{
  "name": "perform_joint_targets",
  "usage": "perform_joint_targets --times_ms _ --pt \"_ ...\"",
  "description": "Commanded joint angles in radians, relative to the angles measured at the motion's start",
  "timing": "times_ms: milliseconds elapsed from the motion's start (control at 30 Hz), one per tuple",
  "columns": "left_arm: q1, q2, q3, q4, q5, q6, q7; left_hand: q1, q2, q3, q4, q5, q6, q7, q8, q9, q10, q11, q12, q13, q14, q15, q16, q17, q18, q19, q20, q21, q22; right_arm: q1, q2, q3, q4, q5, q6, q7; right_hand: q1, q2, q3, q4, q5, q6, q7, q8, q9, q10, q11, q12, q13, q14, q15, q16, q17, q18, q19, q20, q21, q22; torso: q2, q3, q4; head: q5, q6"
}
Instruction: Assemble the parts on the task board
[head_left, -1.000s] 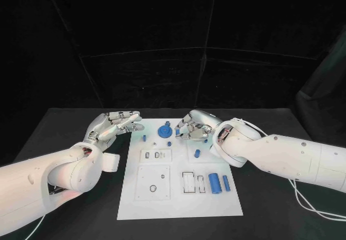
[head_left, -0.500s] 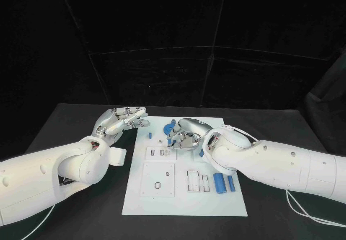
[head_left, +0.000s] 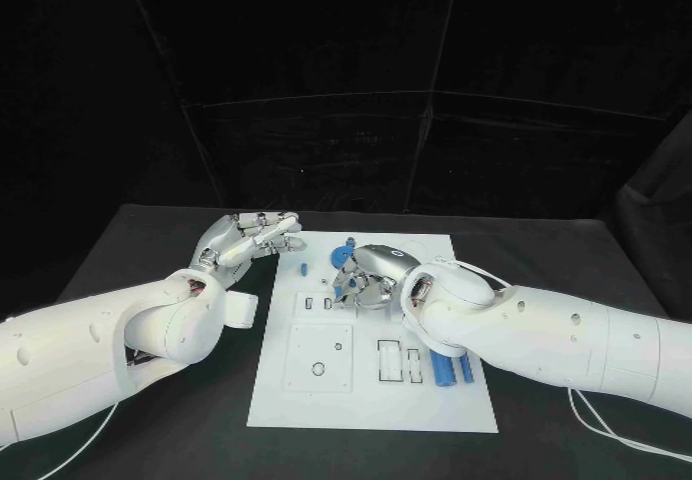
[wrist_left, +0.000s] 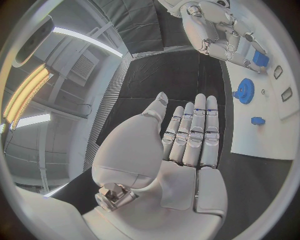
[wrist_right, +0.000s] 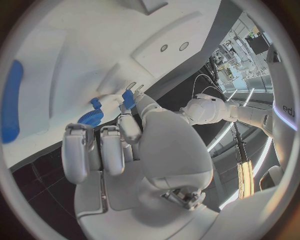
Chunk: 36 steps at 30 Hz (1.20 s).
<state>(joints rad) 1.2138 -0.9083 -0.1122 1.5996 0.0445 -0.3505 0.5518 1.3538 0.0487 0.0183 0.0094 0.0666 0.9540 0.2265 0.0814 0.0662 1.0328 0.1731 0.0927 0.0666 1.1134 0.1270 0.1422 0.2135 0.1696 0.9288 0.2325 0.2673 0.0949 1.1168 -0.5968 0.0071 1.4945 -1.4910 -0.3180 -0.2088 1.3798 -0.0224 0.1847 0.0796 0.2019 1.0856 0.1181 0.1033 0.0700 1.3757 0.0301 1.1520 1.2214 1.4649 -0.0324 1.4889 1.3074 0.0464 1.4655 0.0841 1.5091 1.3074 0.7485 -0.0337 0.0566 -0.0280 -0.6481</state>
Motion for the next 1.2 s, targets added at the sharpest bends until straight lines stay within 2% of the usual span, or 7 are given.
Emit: perform_joint_targets --times_ms 33,667,967,1200 --pt "0.002 0.001 0.001 0.000 0.003 0.015 0.001 0.001 0.010 0.000 -0.005 -0.005 0.004 -0.001 -0.004 0.000 0.004 -0.001 -0.004 0.000 0.006 -0.004 -0.005 0.001 0.015 0.007 0.003 -0.005 -0.001 -0.002 0.006 0.000 0.001 -0.034 0.025 -0.006 -0.007 -0.002 0.006 0.000 0.004 0.011 -0.004 -0.001 0.002 -0.004 -0.001 -0.006 -0.001 0.070 -0.006 -0.004 0.093 -0.016 0.010 -0.008 0.004 0.138 0.000 -0.0002 0.0000 0.004 -0.004" --pt "0.002 0.000 0.001 0.000 0.003 0.017 -0.001 0.001 0.010 0.000 -0.005 -0.005 0.004 -0.001 -0.004 0.000 0.004 -0.001 -0.004 0.000 0.006 -0.004 -0.005 0.001 0.015 0.007 0.003 -0.005 -0.001 -0.013 0.024 -0.001 -0.024 -0.042 0.049 -0.011 -0.009 -0.004 0.007 0.000 0.003 0.010 -0.004 -0.002 0.001 -0.004 -0.001 -0.007 -0.001 0.070 -0.006 -0.005 0.092 -0.015 0.010 -0.008 0.003 0.138 0.000 -0.0001 0.0007 0.008 -0.015" --pt "0.002 -0.003 0.001 0.001 0.003 0.019 -0.002 0.002 0.010 0.001 -0.007 -0.005 0.004 -0.001 -0.005 0.000 0.004 -0.001 -0.005 -0.001 0.006 -0.004 -0.006 0.002 0.014 0.007 0.003 -0.005 -0.001 -0.014 0.024 -0.002 -0.028 -0.064 0.078 -0.031 -0.020 -0.021 0.009 -0.001 0.001 -0.001 0.001 -0.011 -0.001 -0.012 0.002 -0.022 -0.012 0.069 -0.004 -0.008 0.088 -0.014 0.006 -0.007 0.001 0.133 0.000 0.0000 -0.0001 0.009 -0.018" --pt "0.002 -0.004 0.001 0.001 0.003 0.020 -0.002 0.002 0.010 0.001 -0.007 -0.005 0.004 -0.001 -0.005 0.000 0.004 -0.001 -0.005 -0.001 0.006 -0.004 -0.006 0.002 0.014 0.007 0.003 -0.005 -0.001 -0.014 0.022 -0.002 -0.023 -0.086 0.099 -0.041 -0.025 -0.031 0.009 -0.003 0.000 -0.005 0.003 -0.014 -0.001 -0.016 0.004 -0.029 -0.017 0.069 -0.002 -0.009 0.086 -0.014 0.004 -0.006 -0.001 0.130 0.000 0.0000 0.0018 0.010 -0.022"
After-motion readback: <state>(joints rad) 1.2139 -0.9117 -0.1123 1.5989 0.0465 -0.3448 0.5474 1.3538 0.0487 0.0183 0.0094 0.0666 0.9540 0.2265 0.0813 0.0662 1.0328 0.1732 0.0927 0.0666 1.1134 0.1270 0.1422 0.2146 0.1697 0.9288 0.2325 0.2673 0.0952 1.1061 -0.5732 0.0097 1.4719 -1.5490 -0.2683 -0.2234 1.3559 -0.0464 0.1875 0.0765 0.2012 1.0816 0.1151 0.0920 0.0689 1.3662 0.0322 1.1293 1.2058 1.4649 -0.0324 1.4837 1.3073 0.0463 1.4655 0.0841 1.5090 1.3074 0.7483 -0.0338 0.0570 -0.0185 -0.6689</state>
